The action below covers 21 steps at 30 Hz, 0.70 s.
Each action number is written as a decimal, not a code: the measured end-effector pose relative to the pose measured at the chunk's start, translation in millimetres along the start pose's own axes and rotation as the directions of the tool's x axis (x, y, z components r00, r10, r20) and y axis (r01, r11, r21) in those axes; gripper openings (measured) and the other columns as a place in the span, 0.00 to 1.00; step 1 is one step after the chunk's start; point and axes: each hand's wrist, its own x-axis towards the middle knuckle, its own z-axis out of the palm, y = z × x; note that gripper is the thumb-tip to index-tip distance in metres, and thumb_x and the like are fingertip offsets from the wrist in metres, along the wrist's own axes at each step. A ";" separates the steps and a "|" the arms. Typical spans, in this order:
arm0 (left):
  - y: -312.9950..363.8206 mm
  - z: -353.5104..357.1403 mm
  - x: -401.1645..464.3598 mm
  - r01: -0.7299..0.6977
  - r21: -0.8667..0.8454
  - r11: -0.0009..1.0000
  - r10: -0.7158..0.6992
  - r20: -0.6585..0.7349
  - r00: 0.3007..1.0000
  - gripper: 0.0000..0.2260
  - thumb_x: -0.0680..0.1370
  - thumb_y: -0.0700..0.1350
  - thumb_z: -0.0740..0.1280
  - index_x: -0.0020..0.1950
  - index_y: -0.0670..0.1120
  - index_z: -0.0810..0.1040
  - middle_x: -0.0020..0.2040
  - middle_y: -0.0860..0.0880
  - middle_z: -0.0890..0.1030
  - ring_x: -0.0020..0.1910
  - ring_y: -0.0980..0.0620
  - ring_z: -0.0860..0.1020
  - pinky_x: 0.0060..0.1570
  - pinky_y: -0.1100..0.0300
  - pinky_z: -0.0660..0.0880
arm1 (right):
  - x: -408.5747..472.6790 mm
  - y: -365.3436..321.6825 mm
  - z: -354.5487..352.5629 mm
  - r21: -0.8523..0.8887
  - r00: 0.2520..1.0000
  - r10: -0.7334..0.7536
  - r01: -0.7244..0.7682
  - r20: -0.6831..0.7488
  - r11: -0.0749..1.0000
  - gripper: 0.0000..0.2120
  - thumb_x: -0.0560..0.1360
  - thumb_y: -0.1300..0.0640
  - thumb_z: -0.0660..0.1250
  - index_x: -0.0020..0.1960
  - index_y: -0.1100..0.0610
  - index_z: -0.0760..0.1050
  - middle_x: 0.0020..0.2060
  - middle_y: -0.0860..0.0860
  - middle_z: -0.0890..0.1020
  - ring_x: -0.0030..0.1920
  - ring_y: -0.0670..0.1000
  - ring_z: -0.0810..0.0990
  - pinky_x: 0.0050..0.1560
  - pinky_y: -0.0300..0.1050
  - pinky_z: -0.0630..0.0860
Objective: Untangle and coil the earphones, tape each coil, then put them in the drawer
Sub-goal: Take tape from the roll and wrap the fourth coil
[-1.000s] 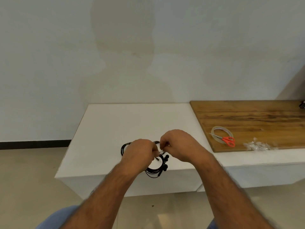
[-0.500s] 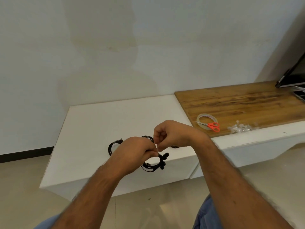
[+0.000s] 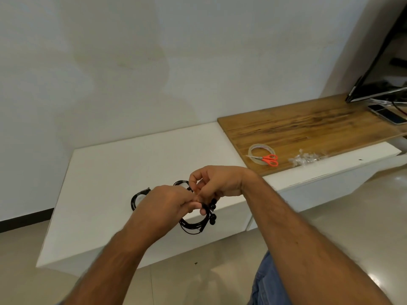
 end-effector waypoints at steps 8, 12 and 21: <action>0.6 3.1 3.3 0.057 0.138 0.989 -0.053 -0.035 0.998 0.21 0.76 0.62 0.56 0.49 0.54 0.84 0.42 0.52 0.84 0.42 0.51 0.80 0.41 0.57 0.72 | 2.4 -2.6 -6.0 0.006 0.991 0.059 -0.059 -0.117 0.998 0.11 0.73 0.73 0.65 0.46 0.58 0.71 0.37 0.60 0.80 0.33 0.54 0.83 0.40 0.46 0.81; 1.5 5.9 3.6 0.041 0.169 0.985 -0.028 -0.078 0.997 0.14 0.80 0.58 0.61 0.51 0.54 0.84 0.42 0.51 0.83 0.41 0.49 0.80 0.42 0.53 0.74 | 2.6 -3.5 -7.0 0.034 0.986 0.093 -0.090 -0.139 0.995 0.10 0.74 0.72 0.66 0.47 0.59 0.71 0.36 0.59 0.80 0.33 0.54 0.83 0.39 0.46 0.82; -4.4 13.1 3.0 -0.230 0.106 0.967 0.251 -0.288 0.924 0.14 0.75 0.54 0.61 0.43 0.51 0.85 0.31 0.54 0.80 0.30 0.53 0.77 0.27 0.61 0.74 | -1.2 -1.6 -10.5 0.087 0.996 0.092 -0.091 -0.008 0.992 0.13 0.74 0.75 0.63 0.52 0.61 0.73 0.33 0.57 0.81 0.31 0.52 0.83 0.34 0.42 0.80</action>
